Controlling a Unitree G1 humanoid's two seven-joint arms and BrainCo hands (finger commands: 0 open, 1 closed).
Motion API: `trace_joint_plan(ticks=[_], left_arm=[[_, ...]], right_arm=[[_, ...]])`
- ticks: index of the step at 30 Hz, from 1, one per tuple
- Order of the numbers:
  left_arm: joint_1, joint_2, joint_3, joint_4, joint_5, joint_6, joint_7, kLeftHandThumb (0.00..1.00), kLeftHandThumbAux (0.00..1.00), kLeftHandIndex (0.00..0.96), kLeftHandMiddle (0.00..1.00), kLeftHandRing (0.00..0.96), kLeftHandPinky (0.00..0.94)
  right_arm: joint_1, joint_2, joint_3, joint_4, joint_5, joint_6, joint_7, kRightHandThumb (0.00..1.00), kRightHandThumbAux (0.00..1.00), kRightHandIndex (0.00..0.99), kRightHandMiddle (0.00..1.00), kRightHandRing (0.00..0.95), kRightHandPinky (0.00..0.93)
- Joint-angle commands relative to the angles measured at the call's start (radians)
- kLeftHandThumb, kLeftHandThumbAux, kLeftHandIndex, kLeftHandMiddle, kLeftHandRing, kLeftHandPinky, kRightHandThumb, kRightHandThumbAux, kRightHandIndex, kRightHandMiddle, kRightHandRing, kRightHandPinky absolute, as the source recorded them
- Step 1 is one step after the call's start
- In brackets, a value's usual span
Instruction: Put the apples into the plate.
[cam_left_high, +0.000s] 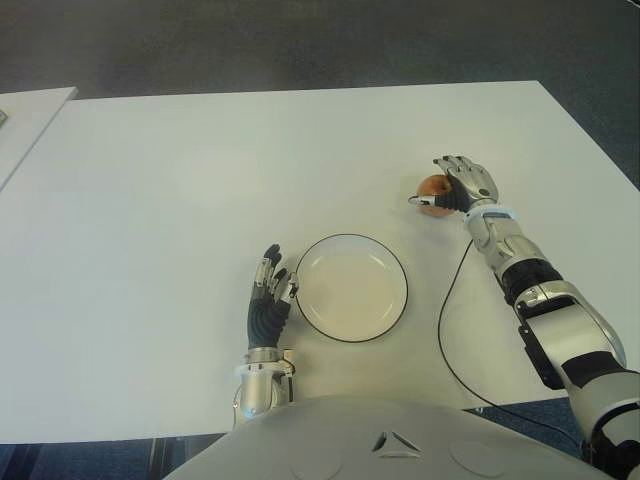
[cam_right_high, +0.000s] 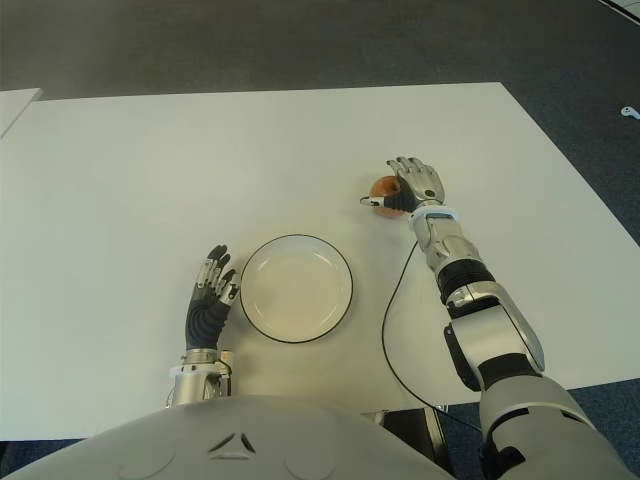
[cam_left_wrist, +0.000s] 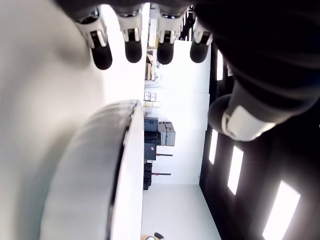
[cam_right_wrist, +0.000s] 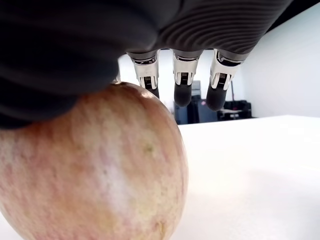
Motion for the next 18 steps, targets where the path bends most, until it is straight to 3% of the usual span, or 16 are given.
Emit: trace_joint_plan(ticks=[1,18], left_arm=[[0.000,-0.033,-0.003,0.022,0.008,0.016,0.006,0.126,0.570,0.002,0.025,0.000,0.000],[0.037,-0.041,-0.024,-0.046,0.012,0.031,0.001,0.126,0.609,0.000,0.039,0.012,0.000]], right_arm=[[-0.017,0.025,0.023,0.099,0.024,-0.017,-0.021,0.206,0.305,0.000,0.000,0.000,0.000],[-0.044,0.050,0.072,0.217,0.069,-0.060,-0.096,0.213,0.329,0.000,0.000,0.000,0.000]])
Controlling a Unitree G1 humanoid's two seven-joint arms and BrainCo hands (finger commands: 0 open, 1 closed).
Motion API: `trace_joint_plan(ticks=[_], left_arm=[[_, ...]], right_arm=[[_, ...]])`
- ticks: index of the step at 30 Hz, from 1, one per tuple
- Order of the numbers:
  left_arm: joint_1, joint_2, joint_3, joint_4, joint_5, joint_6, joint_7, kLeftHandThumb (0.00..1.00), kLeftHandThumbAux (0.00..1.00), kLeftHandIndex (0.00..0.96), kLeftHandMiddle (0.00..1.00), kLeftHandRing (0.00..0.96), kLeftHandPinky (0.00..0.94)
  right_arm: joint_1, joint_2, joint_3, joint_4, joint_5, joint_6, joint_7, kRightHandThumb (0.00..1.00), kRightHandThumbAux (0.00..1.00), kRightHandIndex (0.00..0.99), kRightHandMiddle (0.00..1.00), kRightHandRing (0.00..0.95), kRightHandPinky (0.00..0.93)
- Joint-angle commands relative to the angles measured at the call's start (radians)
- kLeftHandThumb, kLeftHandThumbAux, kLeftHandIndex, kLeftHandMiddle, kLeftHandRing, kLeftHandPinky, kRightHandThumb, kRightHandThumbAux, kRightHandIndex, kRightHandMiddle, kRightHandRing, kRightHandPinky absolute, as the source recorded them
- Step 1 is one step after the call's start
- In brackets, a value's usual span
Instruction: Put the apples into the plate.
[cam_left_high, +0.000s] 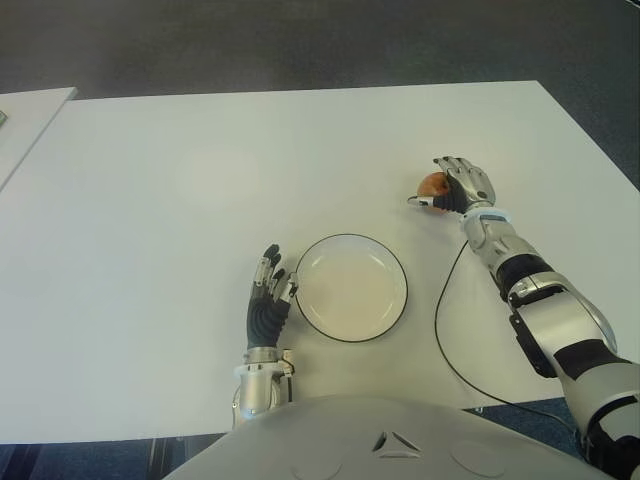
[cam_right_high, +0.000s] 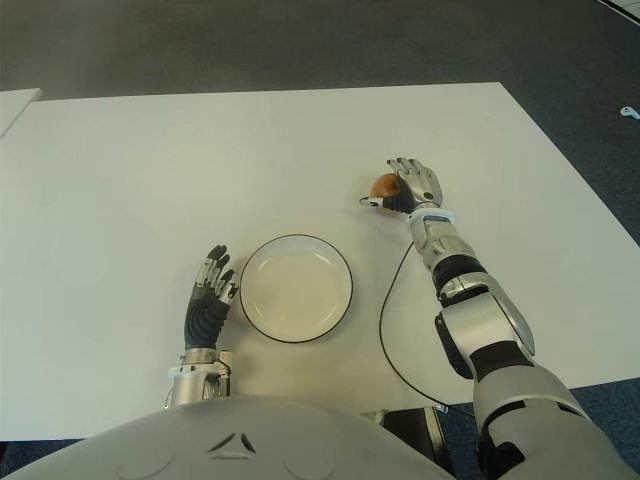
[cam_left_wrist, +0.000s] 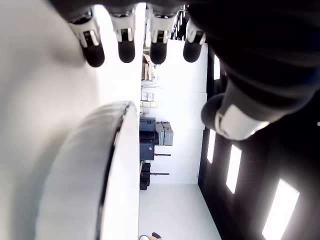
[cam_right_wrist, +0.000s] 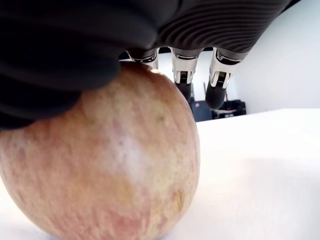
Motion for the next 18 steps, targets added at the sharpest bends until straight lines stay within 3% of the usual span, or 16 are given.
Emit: trace_joint_plan(ticks=[1,7,18], left_arm=[[0.024,-0.041,-0.025,-0.020,-0.006,0.024,0.001,0.126,0.611,0.000,0.037,0.011,0.000],[0.019,-0.044,-0.025,-0.008,0.006,0.016,0.010,0.125,0.611,0.000,0.034,0.009,0.000],[0.026,-0.048,-0.029,-0.013,0.017,0.003,0.016,0.138,0.599,0.003,0.038,0.015,0.005]], right_arm=[[0.013,0.016,0.026,0.037,0.006,-0.006,0.010,0.213,0.332,0.000,0.000,0.000,0.000],[0.016,0.015,0.039,0.031,0.017,-0.007,0.010,0.211,0.348,0.000,0.000,0.000,0.000],[0.033,-0.002,0.055,0.064,0.020,-0.045,-0.088,0.217,0.370,0.015,0.022,0.003,0.000]])
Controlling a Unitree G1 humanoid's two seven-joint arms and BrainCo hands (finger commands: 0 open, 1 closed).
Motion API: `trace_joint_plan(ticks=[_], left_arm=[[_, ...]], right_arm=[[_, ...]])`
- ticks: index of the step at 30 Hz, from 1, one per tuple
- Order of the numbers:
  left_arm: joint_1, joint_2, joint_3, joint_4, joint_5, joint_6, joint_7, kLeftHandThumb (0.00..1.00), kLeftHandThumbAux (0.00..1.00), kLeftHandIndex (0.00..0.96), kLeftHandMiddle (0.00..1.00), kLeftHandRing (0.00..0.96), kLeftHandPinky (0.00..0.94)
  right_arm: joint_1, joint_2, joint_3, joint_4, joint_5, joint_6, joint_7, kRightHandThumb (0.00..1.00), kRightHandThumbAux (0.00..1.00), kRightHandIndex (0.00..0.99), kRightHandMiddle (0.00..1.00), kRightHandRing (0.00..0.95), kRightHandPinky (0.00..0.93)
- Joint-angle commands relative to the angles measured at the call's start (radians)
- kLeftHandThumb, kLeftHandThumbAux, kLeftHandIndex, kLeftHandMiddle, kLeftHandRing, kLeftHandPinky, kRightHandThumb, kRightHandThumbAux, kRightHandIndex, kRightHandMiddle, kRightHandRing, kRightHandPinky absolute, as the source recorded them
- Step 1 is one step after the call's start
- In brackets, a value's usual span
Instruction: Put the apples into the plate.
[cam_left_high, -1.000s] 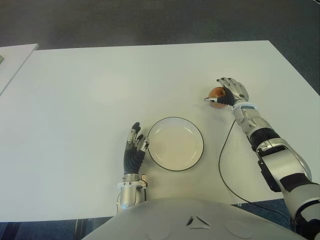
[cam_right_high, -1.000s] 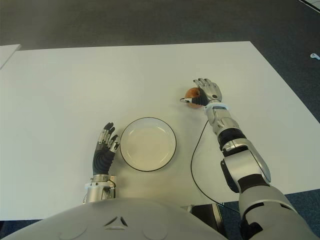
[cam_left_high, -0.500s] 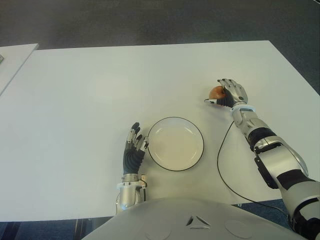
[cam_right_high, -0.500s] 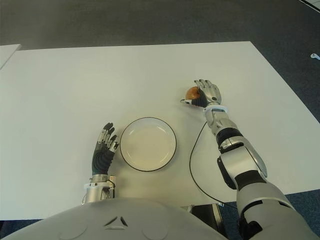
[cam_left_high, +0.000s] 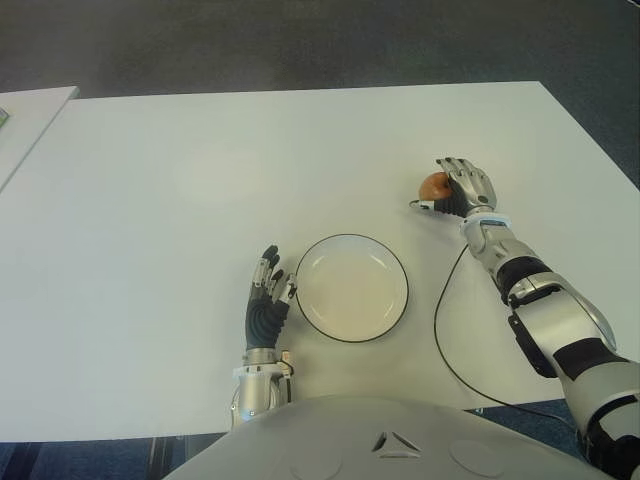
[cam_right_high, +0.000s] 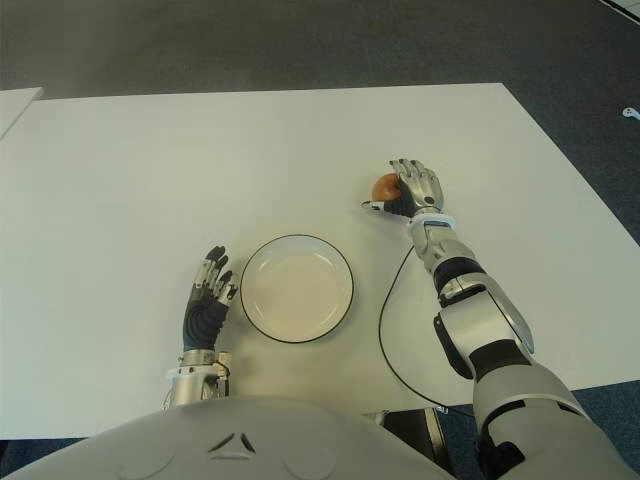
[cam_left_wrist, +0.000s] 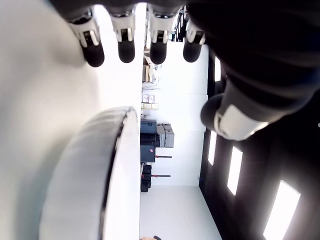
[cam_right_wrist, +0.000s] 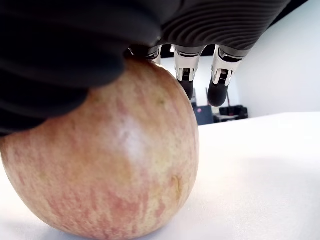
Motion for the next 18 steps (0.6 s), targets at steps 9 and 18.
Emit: trace_joint_plan(ticks=[9,18], left_arm=[[0.024,-0.055,-0.036,-0.026,-0.004,0.007,0.011,0.160,0.580,0.011,0.055,0.026,0.013],[0.030,-0.056,-0.040,-0.053,-0.011,0.038,0.011,0.180,0.575,0.017,0.061,0.035,0.012]], right_arm=[[0.041,-0.009,0.029,0.018,-0.001,-0.042,-0.090,0.266,0.492,0.263,0.318,0.265,0.182],[0.040,-0.002,0.020,0.026,0.022,-0.074,-0.179,0.365,0.652,0.573,0.657,0.626,0.585]])
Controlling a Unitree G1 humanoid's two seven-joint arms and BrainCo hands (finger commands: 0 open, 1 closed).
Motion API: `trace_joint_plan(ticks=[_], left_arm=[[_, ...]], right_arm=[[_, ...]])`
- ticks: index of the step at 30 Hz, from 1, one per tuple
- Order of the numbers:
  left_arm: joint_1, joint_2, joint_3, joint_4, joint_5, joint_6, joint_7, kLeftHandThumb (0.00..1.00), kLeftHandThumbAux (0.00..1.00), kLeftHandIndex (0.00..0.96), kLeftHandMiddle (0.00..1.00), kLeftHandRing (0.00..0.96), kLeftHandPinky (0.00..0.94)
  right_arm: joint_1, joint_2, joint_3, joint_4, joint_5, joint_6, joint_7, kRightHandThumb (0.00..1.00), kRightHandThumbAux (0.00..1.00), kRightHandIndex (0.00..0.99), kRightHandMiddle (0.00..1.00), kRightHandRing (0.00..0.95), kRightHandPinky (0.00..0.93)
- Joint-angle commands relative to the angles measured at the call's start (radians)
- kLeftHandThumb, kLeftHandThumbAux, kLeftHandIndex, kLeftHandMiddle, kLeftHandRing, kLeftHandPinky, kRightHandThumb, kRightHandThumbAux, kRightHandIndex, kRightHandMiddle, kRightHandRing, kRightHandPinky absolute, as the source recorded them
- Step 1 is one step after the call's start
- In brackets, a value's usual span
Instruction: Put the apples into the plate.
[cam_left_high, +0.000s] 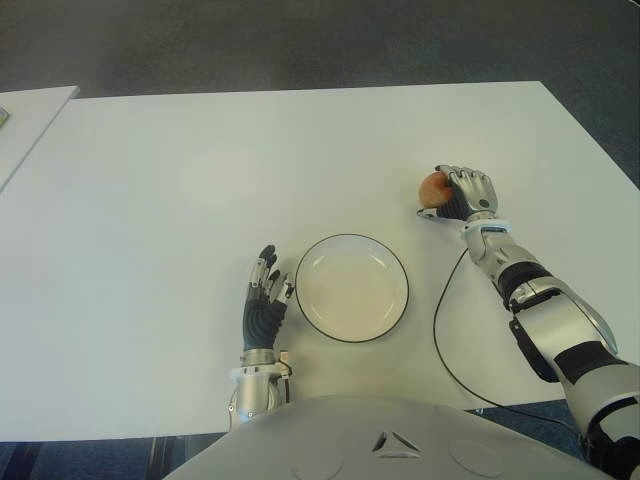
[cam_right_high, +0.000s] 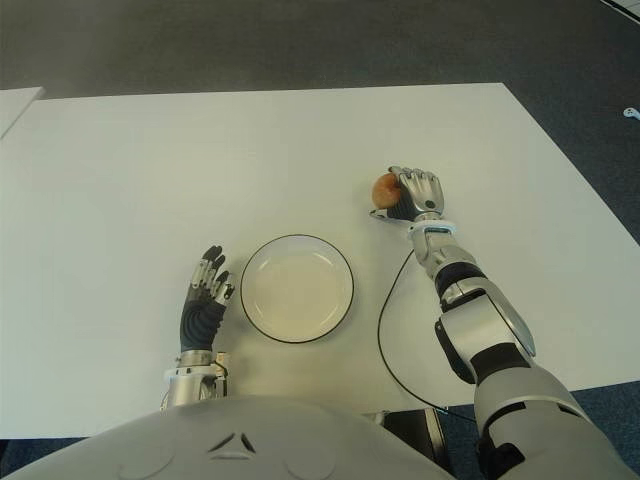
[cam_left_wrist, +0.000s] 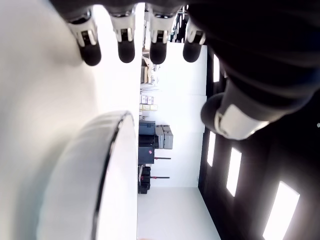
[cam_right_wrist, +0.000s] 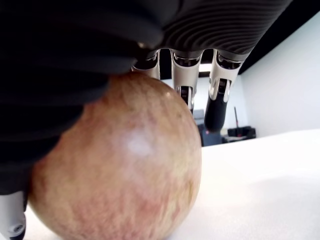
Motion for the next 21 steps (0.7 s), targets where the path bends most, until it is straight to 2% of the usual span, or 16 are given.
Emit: trace_joint_plan(ticks=[1,8,14,21], left_arm=[[0.020,-0.060,-0.041,-0.026,-0.003,0.024,0.011,0.181,0.576,0.016,0.060,0.034,0.013],[0.017,-0.059,-0.042,-0.028,0.001,0.033,0.013,0.181,0.566,0.012,0.053,0.029,0.009],[0.016,-0.060,-0.040,-0.025,-0.008,0.030,0.010,0.168,0.572,0.010,0.048,0.022,0.001],[0.025,-0.058,-0.048,-0.041,-0.014,0.040,0.005,0.179,0.566,0.010,0.050,0.028,0.013]], right_arm=[[0.021,0.007,-0.014,0.017,0.026,-0.023,-0.011,0.367,0.664,0.594,0.673,0.642,0.607],[0.020,0.016,-0.048,0.018,0.077,-0.034,0.025,0.336,0.745,0.690,0.756,0.720,0.709],[0.018,0.021,-0.063,0.014,0.100,-0.031,0.052,0.304,0.799,0.721,0.794,0.762,0.744],[0.017,0.023,-0.073,0.010,0.116,-0.034,0.071,0.314,0.827,0.731,0.816,0.785,0.766]])
